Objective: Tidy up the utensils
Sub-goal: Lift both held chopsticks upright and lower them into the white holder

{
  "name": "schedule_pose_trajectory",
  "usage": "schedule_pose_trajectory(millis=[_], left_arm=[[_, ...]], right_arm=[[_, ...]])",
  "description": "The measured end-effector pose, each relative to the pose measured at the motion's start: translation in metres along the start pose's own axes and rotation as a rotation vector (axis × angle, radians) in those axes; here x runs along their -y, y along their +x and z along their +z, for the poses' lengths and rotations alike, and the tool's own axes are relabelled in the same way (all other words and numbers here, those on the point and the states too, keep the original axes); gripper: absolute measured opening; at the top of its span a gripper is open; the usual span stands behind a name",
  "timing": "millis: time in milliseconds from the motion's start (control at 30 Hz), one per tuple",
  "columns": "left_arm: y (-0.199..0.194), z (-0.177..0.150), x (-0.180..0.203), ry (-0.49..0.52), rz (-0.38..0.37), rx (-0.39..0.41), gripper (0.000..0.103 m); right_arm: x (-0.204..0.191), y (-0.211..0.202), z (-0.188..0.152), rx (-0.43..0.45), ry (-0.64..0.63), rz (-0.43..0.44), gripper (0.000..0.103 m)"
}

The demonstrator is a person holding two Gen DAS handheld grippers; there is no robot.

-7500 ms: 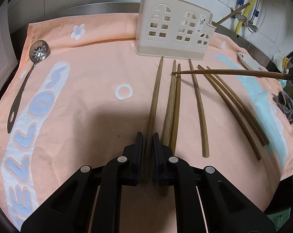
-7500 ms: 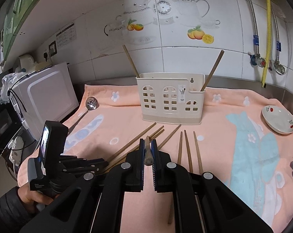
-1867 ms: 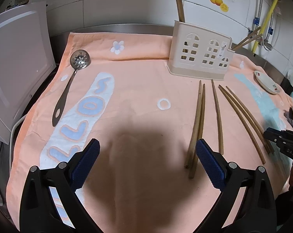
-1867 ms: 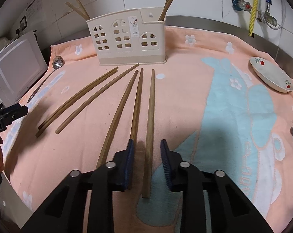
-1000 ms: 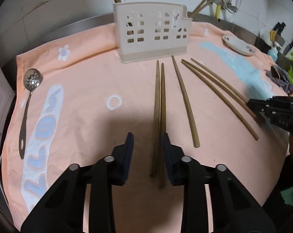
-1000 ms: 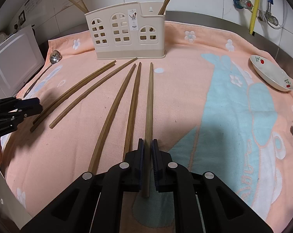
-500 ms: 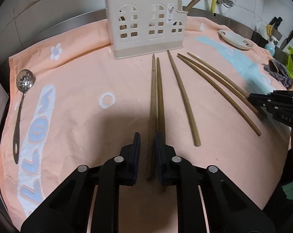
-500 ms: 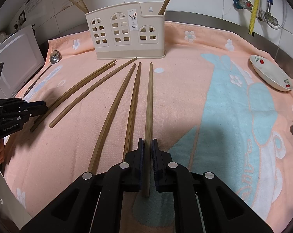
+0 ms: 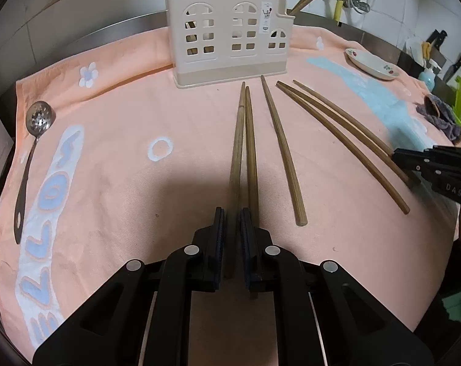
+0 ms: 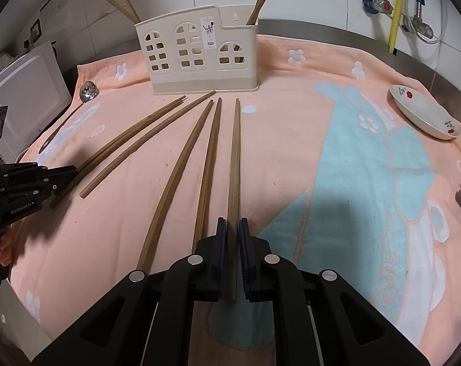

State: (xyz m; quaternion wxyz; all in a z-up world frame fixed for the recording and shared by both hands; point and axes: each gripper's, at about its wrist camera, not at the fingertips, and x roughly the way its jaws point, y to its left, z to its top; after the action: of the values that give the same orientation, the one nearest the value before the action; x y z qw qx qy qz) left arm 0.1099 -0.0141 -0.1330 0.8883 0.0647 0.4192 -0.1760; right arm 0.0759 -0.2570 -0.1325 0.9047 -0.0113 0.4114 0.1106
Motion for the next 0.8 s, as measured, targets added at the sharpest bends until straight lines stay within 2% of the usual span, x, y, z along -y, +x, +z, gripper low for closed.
schedule_pose_trajectory(millis=[100,300,567,800], left_arm=[[0.001,0.002,-0.003,-0.033,-0.006,-0.006,0.008],[-0.008,0.006,0.0,-0.03,-0.012,0.002,0.006],[-0.051,0.034,-0.003,-0.059,-0.029,0.142,0.006],[-0.072,0.062,-0.005,-0.06,-0.031,0.216,0.006]], right_arm=[[0.001,-0.001,-0.001,0.005,0.007,0.0,0.007],[0.002,-0.014,0.004,0.036,0.003,0.001,0.007],[-0.003,-0.053,0.036,0.158,-0.027,0.008,0.007],[-0.011,-0.08,0.084,0.255,-0.075,0.025,0.007]])
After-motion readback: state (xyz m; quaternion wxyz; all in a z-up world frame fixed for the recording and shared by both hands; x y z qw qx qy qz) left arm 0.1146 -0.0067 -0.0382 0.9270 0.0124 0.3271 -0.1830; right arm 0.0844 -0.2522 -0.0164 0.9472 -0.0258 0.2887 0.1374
